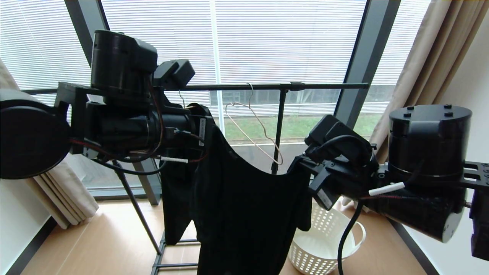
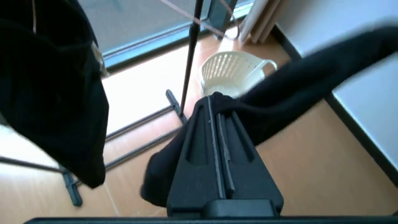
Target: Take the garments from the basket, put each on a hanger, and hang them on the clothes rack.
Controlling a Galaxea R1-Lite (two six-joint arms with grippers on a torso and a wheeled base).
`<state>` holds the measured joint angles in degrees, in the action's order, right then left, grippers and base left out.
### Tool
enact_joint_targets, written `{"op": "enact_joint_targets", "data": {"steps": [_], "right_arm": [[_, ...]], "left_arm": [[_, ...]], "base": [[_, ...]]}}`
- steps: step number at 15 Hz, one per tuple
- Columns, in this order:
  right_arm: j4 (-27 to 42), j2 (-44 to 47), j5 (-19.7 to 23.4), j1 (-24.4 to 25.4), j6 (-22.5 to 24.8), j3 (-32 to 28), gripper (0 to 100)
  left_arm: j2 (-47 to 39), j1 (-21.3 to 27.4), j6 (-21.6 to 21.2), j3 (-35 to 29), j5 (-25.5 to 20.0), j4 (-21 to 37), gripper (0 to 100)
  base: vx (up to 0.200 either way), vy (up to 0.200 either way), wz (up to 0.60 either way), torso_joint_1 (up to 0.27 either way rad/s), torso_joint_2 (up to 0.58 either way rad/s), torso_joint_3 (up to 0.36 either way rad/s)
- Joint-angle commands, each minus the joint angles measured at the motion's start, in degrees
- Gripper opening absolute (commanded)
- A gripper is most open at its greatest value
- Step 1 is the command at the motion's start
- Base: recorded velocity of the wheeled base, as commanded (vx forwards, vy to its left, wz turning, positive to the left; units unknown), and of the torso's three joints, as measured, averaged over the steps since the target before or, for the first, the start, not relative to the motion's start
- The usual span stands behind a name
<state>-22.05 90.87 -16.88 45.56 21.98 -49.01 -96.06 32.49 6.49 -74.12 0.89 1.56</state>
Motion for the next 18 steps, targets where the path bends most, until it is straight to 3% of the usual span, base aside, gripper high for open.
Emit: {"op": "enact_joint_targets", "data": {"steps": [1, 5, 9, 13, 17, 18], "right_arm": [[1.31, -1.31, 0.27, 8.06, -3.43, 0.14, 0], [1.31, 5.20, 0.18, 17.73, -12.84, -2.76, 0], [1.13, 11.26, -1.05, 21.50, -20.57, -6.89, 0], [1.40, 9.85, -1.57, 18.60, -20.31, -7.16, 0], [1.40, 5.99, -1.40, 6.65, -10.73, -5.66, 0], [1.40, 5.99, -1.40, 6.65, -10.73, -5.66, 0]], "left_arm": [[-4.92, 0.03, -0.60, -5.16, -0.27, 0.37, 0], [-6.24, 0.91, -1.12, -9.20, -0.27, 1.69, 0], [-6.51, 2.14, -1.12, -10.34, -0.27, 2.13, 0], [-6.07, 2.49, -1.12, -10.17, -0.27, 2.48, 0], [-3.08, 2.49, -1.21, -9.99, -0.19, 6.88, 0], [-3.08, 2.49, -1.21, -9.99, -0.19, 6.88, 0]], "base": [[0.000, 0.000, 0.00, 0.000, 0.00, 0.000], [0.000, 0.000, 0.00, 0.000, 0.00, 0.000], [0.000, 0.000, 0.00, 0.000, 0.00, 0.000], [0.000, 0.000, 0.00, 0.000, 0.00, 0.000], [0.000, 0.000, 0.00, 0.000, 0.00, 0.000], [0.000, 0.000, 0.00, 0.000, 0.00, 0.000]]}}
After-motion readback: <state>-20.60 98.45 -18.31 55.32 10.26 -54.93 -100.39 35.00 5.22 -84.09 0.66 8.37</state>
